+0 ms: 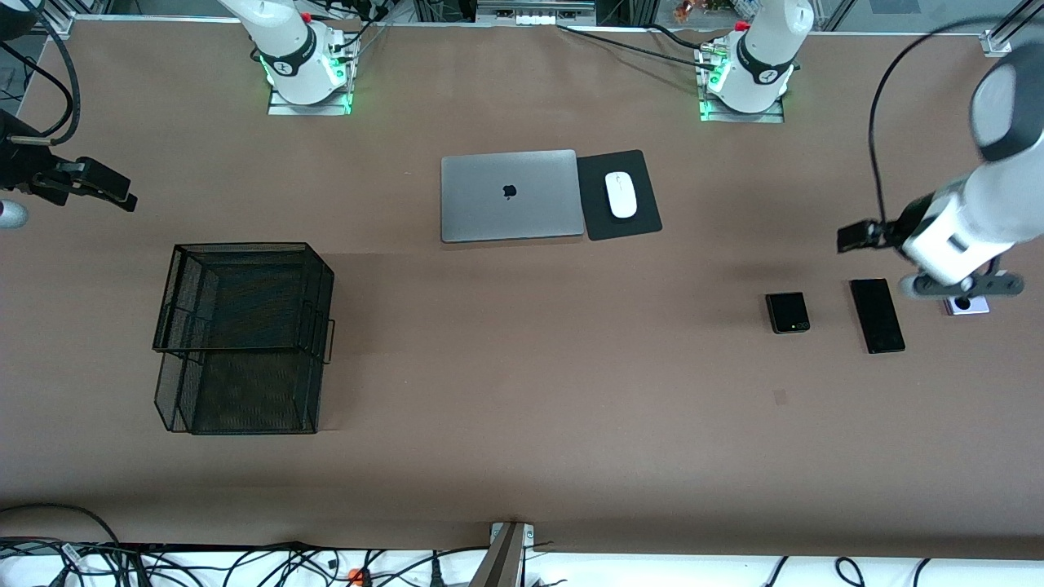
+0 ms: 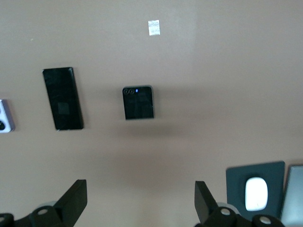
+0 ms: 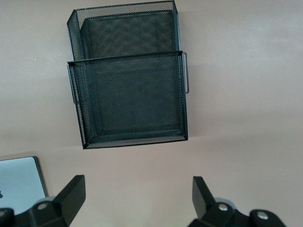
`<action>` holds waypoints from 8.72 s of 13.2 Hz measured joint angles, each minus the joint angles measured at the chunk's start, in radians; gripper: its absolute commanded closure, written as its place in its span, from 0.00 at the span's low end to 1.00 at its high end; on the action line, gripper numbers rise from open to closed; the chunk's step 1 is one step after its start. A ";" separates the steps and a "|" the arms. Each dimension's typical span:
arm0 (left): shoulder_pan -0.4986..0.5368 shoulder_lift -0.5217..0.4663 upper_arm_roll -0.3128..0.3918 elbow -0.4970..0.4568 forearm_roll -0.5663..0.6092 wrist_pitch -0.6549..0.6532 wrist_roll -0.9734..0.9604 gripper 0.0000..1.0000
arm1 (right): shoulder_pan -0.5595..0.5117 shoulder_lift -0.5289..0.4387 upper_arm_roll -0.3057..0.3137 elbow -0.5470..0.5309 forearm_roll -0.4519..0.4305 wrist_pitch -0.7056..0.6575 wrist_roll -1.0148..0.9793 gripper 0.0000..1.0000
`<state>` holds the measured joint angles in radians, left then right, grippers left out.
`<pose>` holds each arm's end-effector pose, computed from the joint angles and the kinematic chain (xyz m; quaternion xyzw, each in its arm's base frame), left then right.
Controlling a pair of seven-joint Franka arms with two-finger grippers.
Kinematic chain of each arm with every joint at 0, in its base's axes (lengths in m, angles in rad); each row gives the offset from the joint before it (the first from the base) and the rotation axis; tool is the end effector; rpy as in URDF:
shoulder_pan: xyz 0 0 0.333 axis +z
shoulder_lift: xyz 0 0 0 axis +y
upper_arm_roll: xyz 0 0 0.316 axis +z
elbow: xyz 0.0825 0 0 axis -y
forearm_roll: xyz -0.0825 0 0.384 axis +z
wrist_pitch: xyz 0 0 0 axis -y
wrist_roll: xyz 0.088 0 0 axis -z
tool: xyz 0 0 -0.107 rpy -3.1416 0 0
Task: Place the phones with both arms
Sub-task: 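Reach the left gripper down and grasp the small black flip phone, then carry the flip phone with the left gripper and set it beside the laptop, then grasp the flip phone with the right gripper while the left gripper reaches the tall phone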
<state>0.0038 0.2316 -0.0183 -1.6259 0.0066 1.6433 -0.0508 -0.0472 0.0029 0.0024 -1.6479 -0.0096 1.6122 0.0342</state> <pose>0.6077 -0.0073 0.4689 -0.9941 -0.0175 0.1068 0.0046 0.5560 -0.0259 0.5900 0.9990 -0.0392 -0.0193 0.0047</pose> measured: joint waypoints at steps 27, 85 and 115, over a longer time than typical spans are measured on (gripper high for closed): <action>0.077 0.244 -0.003 -0.527 0.010 0.948 0.012 0.00 | 0.000 -0.001 0.000 0.001 0.000 0.001 0.000 0.00; -0.596 0.423 0.050 0.267 -0.085 0.399 -0.705 0.00 | 0.084 0.023 0.015 0.000 0.001 0.056 0.002 0.00; 0.316 0.358 0.042 -0.255 0.079 0.698 0.314 0.00 | 0.769 0.878 -0.002 0.274 -0.084 0.699 0.735 0.00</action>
<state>0.3202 0.5891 0.0236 -1.8812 0.0853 2.3418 0.2629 0.7218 0.8810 -0.0001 -1.3741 -0.0939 2.3117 0.7693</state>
